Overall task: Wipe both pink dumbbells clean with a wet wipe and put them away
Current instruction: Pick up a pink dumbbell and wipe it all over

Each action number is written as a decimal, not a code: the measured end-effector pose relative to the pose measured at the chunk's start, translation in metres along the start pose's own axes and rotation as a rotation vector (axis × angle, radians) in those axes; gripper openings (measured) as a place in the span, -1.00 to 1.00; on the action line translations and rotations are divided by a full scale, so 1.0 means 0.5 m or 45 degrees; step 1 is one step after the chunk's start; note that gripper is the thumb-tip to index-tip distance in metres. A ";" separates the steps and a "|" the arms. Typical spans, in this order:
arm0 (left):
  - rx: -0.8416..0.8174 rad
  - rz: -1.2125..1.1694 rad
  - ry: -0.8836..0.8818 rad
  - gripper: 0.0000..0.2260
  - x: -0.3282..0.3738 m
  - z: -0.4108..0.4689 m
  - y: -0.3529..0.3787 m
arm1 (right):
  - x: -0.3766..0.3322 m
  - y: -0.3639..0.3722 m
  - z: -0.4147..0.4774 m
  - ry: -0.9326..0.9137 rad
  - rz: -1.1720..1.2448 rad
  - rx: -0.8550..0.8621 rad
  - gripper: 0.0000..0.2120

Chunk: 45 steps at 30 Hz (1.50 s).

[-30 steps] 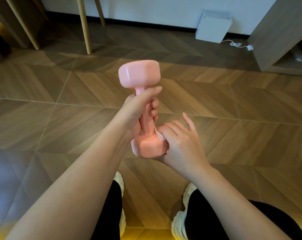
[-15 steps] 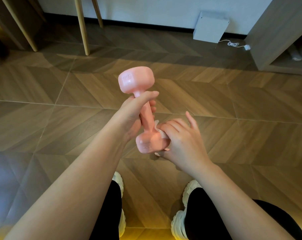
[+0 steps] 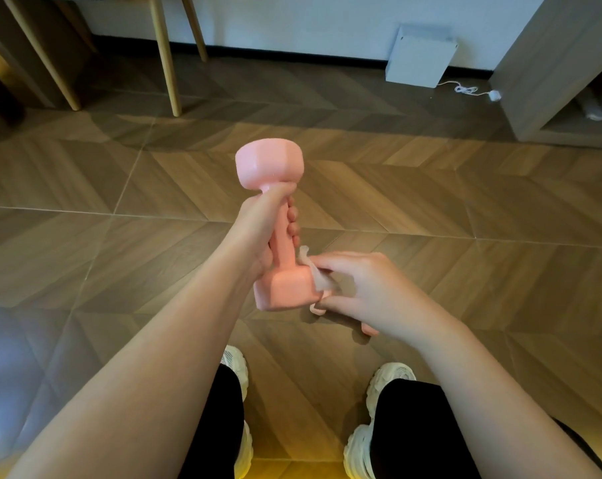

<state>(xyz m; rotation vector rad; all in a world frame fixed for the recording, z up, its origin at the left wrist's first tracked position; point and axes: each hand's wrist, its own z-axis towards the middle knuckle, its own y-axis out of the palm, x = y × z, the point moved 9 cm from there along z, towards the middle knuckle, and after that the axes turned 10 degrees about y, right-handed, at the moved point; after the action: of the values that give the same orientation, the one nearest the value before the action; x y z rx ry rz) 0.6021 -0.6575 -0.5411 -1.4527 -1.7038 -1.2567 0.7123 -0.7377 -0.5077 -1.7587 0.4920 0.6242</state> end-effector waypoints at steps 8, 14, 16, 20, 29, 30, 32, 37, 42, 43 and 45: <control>-0.048 0.158 0.004 -0.63 0.002 -0.004 0.004 | 0.074 -0.042 0.005 0.378 0.335 0.174 -0.79; -0.116 0.634 0.397 -0.65 0.030 -0.024 0.026 | 0.156 -0.150 -0.008 0.546 0.993 0.739 -0.66; -0.160 0.830 0.557 -0.74 0.038 -0.035 0.042 | 0.139 -0.170 -0.015 0.459 1.002 0.808 -0.70; -0.229 0.991 0.740 -0.66 0.045 -0.048 0.065 | 0.078 -0.173 -0.023 0.291 0.774 0.742 -0.64; -0.488 1.267 0.873 -0.42 0.012 -0.059 0.102 | 0.065 -0.167 -0.015 0.199 0.781 0.684 -0.53; -0.510 1.298 0.872 -0.41 0.009 -0.061 0.105 | 0.062 -0.166 -0.015 0.184 0.790 0.661 -0.49; -0.528 1.325 0.857 -0.44 0.005 -0.060 0.106 | 0.053 -0.164 -0.016 0.138 0.830 0.600 -0.45; -0.507 1.414 0.809 -0.42 -0.005 -0.045 0.095 | 0.033 -0.154 -0.018 0.069 0.835 0.481 -0.68; -0.354 1.262 0.735 -0.56 0.004 -0.033 0.068 | 0.028 -0.145 -0.024 0.047 0.827 0.425 -0.51; -0.319 1.229 0.718 -0.58 0.008 -0.033 0.064 | 0.032 -0.141 -0.024 0.063 0.828 0.411 -0.61; -0.262 1.184 0.711 -0.63 0.018 -0.035 0.058 | 0.046 -0.133 -0.022 0.120 0.809 0.391 -0.71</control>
<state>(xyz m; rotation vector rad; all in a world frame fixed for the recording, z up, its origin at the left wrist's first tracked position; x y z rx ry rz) 0.6249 -0.6704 -0.5176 -1.5210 -0.4266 -1.1310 0.7731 -0.7308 -0.4707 -1.3322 1.1716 0.8514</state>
